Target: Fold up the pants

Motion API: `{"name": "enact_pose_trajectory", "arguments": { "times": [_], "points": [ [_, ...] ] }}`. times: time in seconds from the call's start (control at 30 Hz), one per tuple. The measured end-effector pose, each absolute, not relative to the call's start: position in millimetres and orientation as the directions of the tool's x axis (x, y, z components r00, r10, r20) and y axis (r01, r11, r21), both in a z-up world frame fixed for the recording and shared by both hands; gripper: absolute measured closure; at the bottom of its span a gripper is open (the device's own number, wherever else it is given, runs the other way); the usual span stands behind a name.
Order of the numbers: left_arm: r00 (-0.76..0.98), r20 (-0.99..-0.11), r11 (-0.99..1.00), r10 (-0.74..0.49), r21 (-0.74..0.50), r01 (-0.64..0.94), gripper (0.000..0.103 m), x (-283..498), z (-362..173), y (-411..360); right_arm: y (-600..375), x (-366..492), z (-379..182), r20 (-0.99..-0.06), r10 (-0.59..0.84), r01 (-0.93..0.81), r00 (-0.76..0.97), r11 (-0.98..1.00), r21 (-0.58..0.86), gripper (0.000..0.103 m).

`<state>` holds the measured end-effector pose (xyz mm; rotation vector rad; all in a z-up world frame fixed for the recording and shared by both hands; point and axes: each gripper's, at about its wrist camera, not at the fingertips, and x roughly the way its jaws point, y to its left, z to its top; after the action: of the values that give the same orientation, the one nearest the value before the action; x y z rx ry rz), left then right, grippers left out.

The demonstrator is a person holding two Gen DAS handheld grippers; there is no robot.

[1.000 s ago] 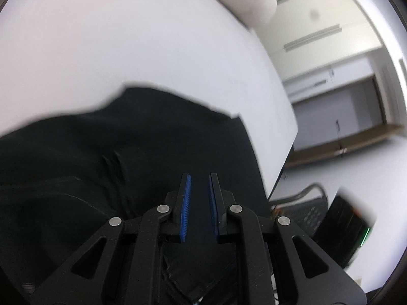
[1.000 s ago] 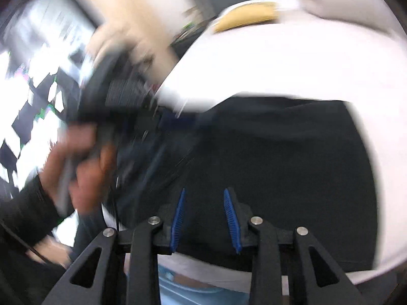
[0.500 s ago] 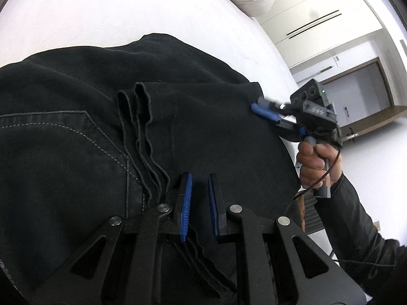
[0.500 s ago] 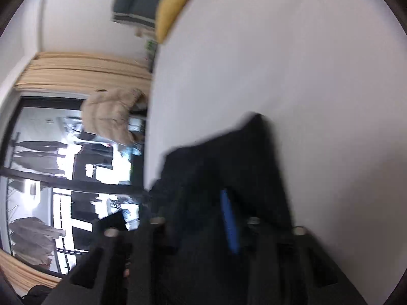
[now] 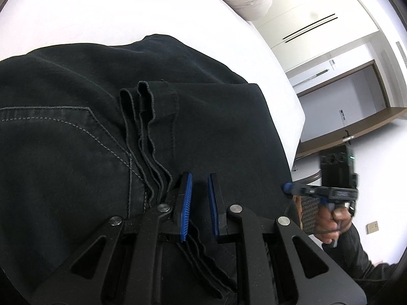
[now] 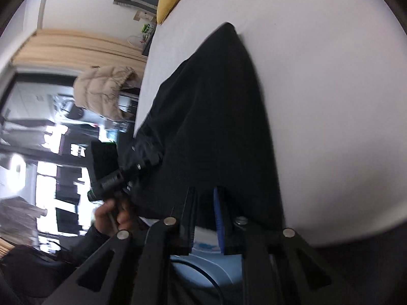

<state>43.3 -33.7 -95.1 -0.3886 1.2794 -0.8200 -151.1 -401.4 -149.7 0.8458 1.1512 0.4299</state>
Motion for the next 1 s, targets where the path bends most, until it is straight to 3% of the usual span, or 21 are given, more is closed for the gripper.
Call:
{"name": "enact_pose_trajectory", "arguments": {
  "times": [0.1, 0.13, 0.2, 0.23, 0.3, 0.37, 0.4, 0.43, 0.53, 0.6, 0.63, 0.67, 0.73, 1.0],
  "points": [
    [0.074, -0.692, 0.674, -0.718, -0.665, 0.323, 0.090, 41, -92, -32, -407, -154, -115, -0.517, 0.705, 0.040, 0.485, 0.573, 0.819, 0.077],
    [0.079, -0.695, 0.678, -0.714, -0.659, 0.327, 0.090, 40, -90, -32, -407, -147, -103, -0.472, 0.709, 0.010, 0.524, 0.549, 0.836, 0.070],
    [0.110, -0.699, 0.689, -0.707, -0.646, 0.329, 0.090, 34, -82, -26, -410, -130, -95, -0.393, 0.718, -0.018, 0.574, 0.491, 0.871, 0.046],
    [0.129, -0.698, 0.694, -0.705, -0.641, 0.328, 0.090, 30, -77, -22, -409, -118, -99, -0.375, 0.722, -0.010, 0.581, 0.467, 0.884, 0.025],
    [0.182, -0.684, 0.698, -0.707, -0.631, 0.338, 0.090, 17, -63, -6, -401, -97, -124, -0.425, 0.718, 0.055, 0.551, 0.477, 0.877, 0.009],
    [0.234, -0.659, 0.695, -0.715, -0.630, 0.347, 0.090, 0, -46, 18, -384, -80, -153, -0.615, 0.640, 0.157, 0.461, 0.624, 0.766, 0.021],
    [0.262, -0.652, 0.700, -0.711, -0.626, 0.343, 0.090, -8, -39, 30, -377, -83, -149, -0.641, 0.599, 0.127, 0.479, 0.676, 0.726, 0.018],
    [0.291, -0.644, 0.706, -0.708, -0.625, 0.334, 0.090, -16, -33, 44, -372, -86, -138, -0.635, 0.593, 0.096, 0.495, 0.690, 0.718, 0.012],
    [0.410, -0.588, 0.707, -0.697, -0.660, 0.254, 0.087, -49, -14, 106, -367, -96, -120, -0.537, 0.648, 0.084, 0.540, 0.593, 0.801, 0.012],
    [0.477, -0.582, 0.723, -0.659, -0.666, 0.186, 0.059, -66, -9, 140, -362, -101, -107, -0.471, 0.676, 0.055, 0.567, 0.539, 0.841, 0.012],
    [0.510, -0.579, 0.728, -0.636, -0.669, 0.148, 0.021, -75, -8, 156, -356, -102, -102, -0.441, 0.689, 0.032, 0.575, 0.520, 0.854, 0.012],
    [0.558, -0.568, 0.730, -0.605, -0.676, 0.102, 0.007, -87, -10, 173, -351, -101, -100, -0.419, 0.702, 0.019, 0.576, 0.501, 0.865, 0.012],
    [0.627, -0.544, 0.697, -0.557, -0.717, -0.003, 0.007, -108, -16, 207, -334, -90, -98, -0.378, 0.738, 0.005, 0.559, 0.453, 0.891, 0.012],
    [0.604, -0.469, 0.373, -0.645, -0.882, -0.287, 0.008, -132, -83, 251, -274, -72, -104, -0.358, 0.811, -0.052, 0.462, 0.428, 0.902, 0.016]
  ]
}}
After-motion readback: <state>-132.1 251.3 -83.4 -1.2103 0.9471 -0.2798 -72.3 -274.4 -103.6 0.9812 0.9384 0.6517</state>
